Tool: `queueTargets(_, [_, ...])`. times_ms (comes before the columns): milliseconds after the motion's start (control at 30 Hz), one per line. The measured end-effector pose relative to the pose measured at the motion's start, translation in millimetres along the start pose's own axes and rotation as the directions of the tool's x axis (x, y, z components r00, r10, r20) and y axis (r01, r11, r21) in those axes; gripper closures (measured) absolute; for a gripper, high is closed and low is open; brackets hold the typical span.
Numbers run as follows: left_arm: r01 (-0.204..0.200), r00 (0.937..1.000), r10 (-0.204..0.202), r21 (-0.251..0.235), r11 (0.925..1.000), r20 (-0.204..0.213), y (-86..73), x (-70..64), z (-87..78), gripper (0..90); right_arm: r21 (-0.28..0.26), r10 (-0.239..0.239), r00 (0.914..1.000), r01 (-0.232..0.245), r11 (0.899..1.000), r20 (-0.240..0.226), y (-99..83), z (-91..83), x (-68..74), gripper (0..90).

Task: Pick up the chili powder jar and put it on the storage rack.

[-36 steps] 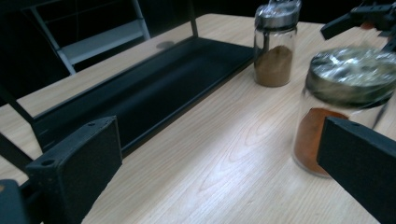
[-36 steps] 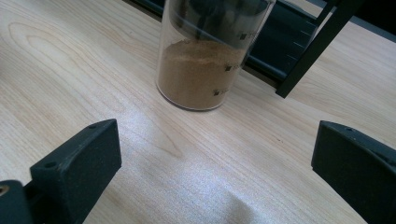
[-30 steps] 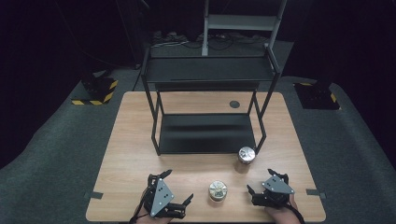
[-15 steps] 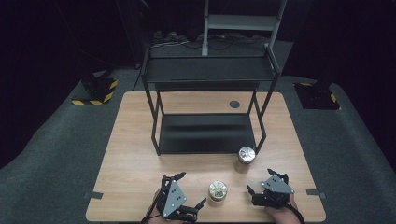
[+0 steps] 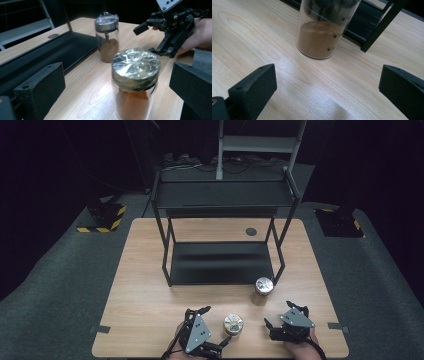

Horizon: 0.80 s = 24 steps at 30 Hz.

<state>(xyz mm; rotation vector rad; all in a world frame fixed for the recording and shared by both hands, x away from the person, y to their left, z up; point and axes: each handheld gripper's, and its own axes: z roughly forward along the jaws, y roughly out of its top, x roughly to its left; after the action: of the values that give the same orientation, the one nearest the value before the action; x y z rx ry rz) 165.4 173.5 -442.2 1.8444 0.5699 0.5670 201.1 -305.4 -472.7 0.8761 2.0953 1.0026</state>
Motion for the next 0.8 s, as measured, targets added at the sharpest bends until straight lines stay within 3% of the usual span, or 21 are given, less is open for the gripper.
queueTargets(800, [0.041, 0.9962, -0.041, 0.002, 0.9992, 0.077, -3.5, 0.8, 33.4, 0.7, -0.001, 0.004, 1.0000, -0.004, 1.000, -0.006, -0.3, 0.0, -1.8, 0.4])
